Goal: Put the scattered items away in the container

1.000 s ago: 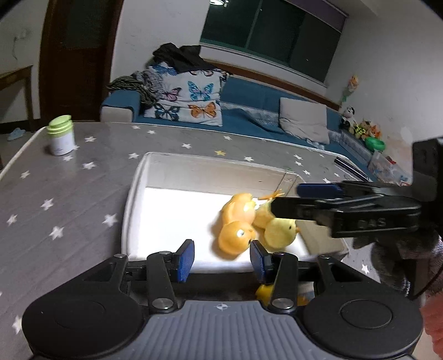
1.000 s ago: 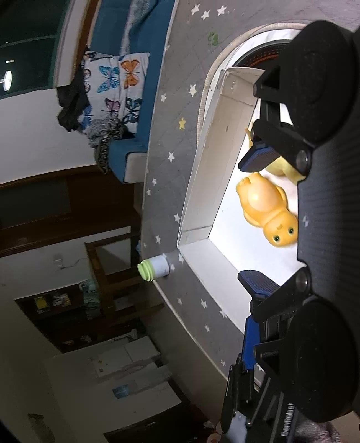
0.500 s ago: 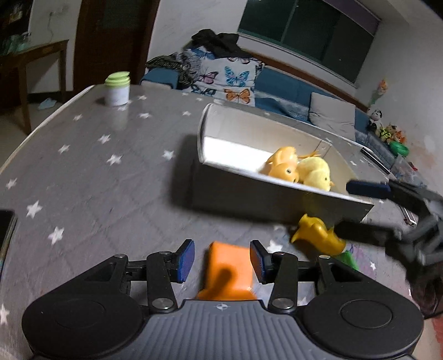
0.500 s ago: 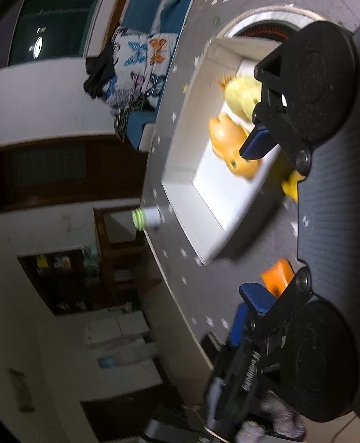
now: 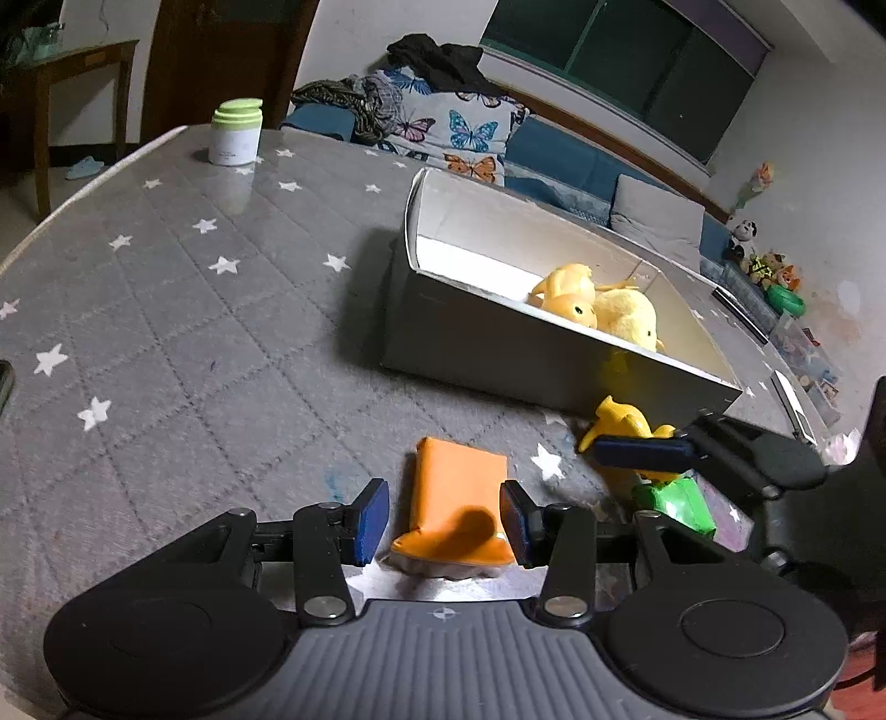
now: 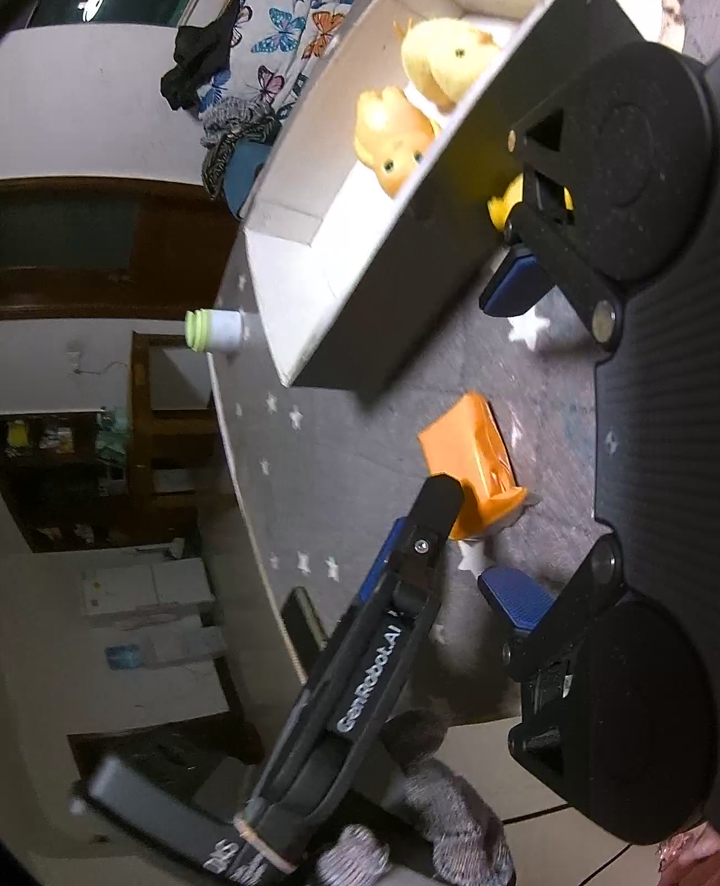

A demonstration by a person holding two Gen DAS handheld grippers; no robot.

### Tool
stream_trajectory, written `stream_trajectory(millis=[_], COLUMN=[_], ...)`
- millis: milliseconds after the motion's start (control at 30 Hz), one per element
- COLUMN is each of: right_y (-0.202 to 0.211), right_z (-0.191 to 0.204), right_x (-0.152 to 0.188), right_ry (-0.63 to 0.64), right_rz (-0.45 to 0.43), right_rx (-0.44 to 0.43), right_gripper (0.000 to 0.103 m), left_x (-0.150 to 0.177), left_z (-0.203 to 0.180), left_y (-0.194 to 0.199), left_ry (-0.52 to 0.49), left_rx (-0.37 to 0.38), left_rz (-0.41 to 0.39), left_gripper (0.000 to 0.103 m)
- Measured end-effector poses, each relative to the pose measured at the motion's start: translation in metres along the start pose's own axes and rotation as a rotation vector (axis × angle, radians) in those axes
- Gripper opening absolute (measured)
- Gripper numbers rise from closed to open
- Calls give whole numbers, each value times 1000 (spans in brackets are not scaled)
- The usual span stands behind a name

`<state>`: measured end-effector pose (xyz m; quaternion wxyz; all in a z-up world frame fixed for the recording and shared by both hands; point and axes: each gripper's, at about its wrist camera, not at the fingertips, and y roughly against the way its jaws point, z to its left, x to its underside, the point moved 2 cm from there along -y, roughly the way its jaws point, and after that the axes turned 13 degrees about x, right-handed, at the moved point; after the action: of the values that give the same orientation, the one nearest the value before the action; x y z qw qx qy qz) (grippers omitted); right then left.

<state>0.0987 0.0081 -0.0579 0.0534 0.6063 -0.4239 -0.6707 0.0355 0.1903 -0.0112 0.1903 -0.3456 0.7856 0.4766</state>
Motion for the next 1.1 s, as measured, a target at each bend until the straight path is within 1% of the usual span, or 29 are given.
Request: stream_trajectory(millis=[200, 333, 533, 600, 700, 800, 900, 1100], right_y=[-18, -26, -37, -38, -38, -37, -33, -10], right_z=[10, 13, 19, 20, 22, 23, 23, 19], right_x=[4, 4, 3, 2, 2, 2, 2, -1], right_ry=[7, 13, 35, 47, 51, 49, 44, 53], right_rz=[33, 43, 35, 29, 20, 15, 9, -48], right_rx=[-19, -22, -1, 5, 4, 11, 21, 74], right_gripper=[98, 97, 93, 88, 83, 74, 72, 72], left_x=[0, 0, -2, -2, -3, -2, -3, -15], left_z=[4, 3, 3, 4, 4, 1, -4, -27], left_y=[-8, -12, -21, -22, -22, -22, -19, -8], left_ry=[22, 17, 21, 25, 25, 19, 9, -53], left_rx=[13, 23, 29, 28, 25, 21, 26, 45], left_rz=[19, 30, 57, 60, 61, 61, 57, 12], left_gripper=[46, 46, 46, 45, 45, 44, 44, 43])
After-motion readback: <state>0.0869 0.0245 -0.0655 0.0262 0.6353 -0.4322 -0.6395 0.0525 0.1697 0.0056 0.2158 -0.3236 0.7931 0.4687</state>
